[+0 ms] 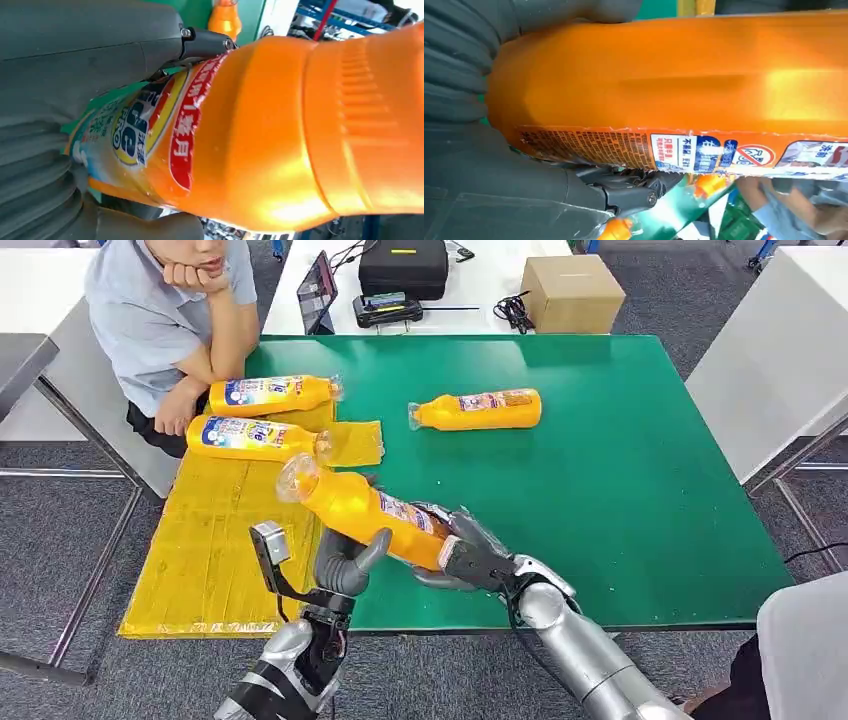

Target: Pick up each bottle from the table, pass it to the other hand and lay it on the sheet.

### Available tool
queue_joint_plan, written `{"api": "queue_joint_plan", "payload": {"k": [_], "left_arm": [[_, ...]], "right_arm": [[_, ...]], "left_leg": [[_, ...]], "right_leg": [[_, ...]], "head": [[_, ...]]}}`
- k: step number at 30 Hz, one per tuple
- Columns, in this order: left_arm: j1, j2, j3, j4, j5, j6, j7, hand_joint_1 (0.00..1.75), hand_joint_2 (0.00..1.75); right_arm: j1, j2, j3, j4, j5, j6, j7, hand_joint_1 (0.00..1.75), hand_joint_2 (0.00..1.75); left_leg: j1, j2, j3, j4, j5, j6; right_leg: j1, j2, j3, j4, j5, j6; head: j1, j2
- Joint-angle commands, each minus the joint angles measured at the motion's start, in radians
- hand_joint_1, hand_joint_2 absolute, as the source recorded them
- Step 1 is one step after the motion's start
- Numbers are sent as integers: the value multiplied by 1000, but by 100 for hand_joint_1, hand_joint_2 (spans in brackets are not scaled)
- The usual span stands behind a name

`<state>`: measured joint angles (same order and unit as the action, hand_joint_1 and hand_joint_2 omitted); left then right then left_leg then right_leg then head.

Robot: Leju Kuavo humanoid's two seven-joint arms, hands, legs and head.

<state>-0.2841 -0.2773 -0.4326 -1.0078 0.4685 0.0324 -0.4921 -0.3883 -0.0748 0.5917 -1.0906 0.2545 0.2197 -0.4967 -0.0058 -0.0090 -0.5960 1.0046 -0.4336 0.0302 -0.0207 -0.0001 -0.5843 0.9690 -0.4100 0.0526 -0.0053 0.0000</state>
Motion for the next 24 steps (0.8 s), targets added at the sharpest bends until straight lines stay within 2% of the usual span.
{"api": "queue_joint_plan", "payload": {"k": [1, 11, 12, 17, 20, 21, 24], "left_arm": [[-16, 10, 4, -28, -27, -6, -21, 175, 175], [-13, 17, -1, -43, -50, 14, -26, 175, 175], [-24, 32, -27, -38, -130, 89, -28, 175, 175], [-12, 59, -38, -101, -223, 136, -21, 175, 175], [-26, 95, -78, -115, -391, 264, 3, 175, 175], [-50, 117, -93, -99, -524, 367, 25, 175, 175], [-95, 135, -52, -67, -625, 401, 70, 175, 175]], "right_arm": [[-41, -1, 28, 128, -16, 20, 7, 0, 175], [-33, 3, 17, 143, -29, 29, 18, 0, 175], [-26, 2, 13, 153, -27, 21, 18, 0, 0], [13, 36, -32, 168, -19, -22, 12, 0, 0], [38, 47, -54, 159, -13, -52, 16, 0, 0], [54, 53, -74, 151, -16, -67, 13, 0, 0], [65, 75, -117, 149, -11, -88, 11, 0, 0]], "left_leg": [[2, 1, 4, 0, -1, -2], [1, 2, 3, 0, -2, -2], [1, 1, 2, 0, -1, -2], [2, 1, 5, -1, -2, -2], [1, 1, 3, -1, -1, -2], [1, 1, 2, -1, -1, -2], [2, 1, 4, -1, -1, -2]], "right_leg": [[2, 0, 4, -1, -1, -3], [1, 1, 3, 0, -1, -2], [1, 0, 2, 0, -1, -2], [2, 0, 5, -1, -1, -3], [1, 0, 3, -1, -1, -2], [1, 0, 2, -1, 0, -2], [2, 0, 3, -1, -1, -3]], "head": [[0, 0], [0, 0], [0, 0], [0, 0], [0, 0], [0, 0], [0, 0]]}}
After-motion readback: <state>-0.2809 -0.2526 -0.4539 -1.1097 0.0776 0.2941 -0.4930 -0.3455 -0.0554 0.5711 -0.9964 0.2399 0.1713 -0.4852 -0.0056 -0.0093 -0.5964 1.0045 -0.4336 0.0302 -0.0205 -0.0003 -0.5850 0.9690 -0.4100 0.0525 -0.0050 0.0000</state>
